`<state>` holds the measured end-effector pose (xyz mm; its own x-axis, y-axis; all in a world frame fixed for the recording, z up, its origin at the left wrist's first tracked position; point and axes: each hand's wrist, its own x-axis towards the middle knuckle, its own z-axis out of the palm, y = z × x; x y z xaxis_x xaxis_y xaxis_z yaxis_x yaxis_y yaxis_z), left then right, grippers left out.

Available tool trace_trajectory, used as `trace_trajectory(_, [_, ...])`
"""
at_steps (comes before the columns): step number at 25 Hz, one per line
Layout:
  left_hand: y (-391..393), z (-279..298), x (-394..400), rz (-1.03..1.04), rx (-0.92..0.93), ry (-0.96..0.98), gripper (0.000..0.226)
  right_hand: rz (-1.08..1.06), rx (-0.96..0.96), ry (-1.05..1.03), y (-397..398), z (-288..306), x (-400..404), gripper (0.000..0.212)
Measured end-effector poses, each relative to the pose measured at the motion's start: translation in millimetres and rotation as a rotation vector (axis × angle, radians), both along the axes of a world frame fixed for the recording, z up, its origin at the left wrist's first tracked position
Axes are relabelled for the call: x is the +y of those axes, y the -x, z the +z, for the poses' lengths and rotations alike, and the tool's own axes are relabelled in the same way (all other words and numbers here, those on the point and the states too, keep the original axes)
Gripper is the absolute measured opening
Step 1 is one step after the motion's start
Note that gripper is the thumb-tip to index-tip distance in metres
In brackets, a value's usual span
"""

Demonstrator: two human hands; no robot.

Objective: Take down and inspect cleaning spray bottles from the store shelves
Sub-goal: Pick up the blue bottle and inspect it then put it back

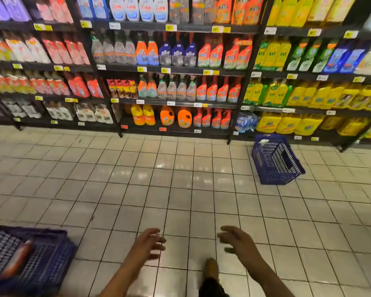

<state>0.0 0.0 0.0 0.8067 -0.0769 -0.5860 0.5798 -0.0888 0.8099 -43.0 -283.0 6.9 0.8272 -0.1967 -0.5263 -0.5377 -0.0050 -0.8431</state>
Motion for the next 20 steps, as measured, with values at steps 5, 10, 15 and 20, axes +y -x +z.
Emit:
trace_trajectory(5, [-112.9, 33.9, -27.9, -0.044, -0.173, 0.084, 0.028, 0.12, -0.186, -0.015, -112.6, 22.4, -15.5, 0.027])
trace_trajectory(10, [-228.3, 37.1, -46.9, -0.044, -0.206, 0.055, 0.017, 0.19, -0.235, 0.029, -228.6, 11.4, -50.2, 0.024])
trace_trajectory(15, [-321.2, 29.0, -69.0, -0.019, -0.12, 0.005, 0.017, 0.19, -0.167, 0.026, -338.8, 4.0, -72.7, 0.022])
trace_trajectory(20, [-400.7, 39.5, -49.6, 0.165, -0.143, 0.123, 0.02, 0.202, -0.216, -0.035, -462.0, 31.5, -59.8, 0.015])
